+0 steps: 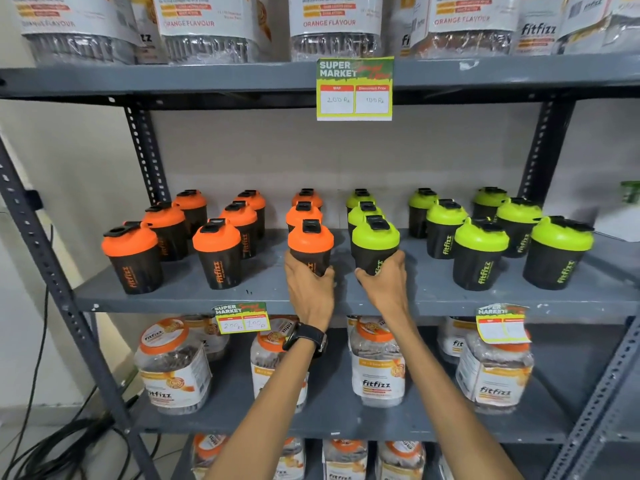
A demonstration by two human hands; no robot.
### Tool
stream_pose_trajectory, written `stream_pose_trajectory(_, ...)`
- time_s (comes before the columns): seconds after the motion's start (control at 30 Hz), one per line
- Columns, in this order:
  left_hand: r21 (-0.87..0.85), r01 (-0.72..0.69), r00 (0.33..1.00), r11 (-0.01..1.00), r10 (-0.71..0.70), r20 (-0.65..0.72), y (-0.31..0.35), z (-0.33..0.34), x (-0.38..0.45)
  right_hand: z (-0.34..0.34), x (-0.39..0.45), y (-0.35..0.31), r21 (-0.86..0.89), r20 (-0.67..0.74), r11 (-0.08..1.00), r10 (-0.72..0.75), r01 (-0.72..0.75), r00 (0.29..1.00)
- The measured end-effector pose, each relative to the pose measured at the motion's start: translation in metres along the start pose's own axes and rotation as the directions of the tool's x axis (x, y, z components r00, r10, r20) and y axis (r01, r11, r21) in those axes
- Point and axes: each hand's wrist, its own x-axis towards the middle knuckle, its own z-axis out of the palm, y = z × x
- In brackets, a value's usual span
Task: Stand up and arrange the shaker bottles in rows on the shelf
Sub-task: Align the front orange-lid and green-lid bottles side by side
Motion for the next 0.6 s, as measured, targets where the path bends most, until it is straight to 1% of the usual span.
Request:
stream_pose_trajectory(0.17, -0.018, 0.026, 0.999, 0.999, -0.027, -0.029, -0.0011, -0.0054, -0.0021, 0.0054, -0.0049, 0.0008, 0.007, 0.03, 1.0, -0.006, 0.006, 1.0)
stream_pose_trajectory(0.33, -0.01, 0.03, 0.999, 1.0, -0.03, -0.017, -0.0024, -0.0081, -0.001, 0.0079, -0.0076, 0.0001, 0.009, 0.028, 1.0, -0.018, 0.017, 0.999)
stream_pose_trajectory(0.6, -0.005, -0.007, 1.0, 1.0, 0.007, -0.029, -0.006, -0.007, -0.0031, 0.0053, -0.009, 0.0001, -0.003, 0.037, 1.0, -0.002, 0.002, 0.999)
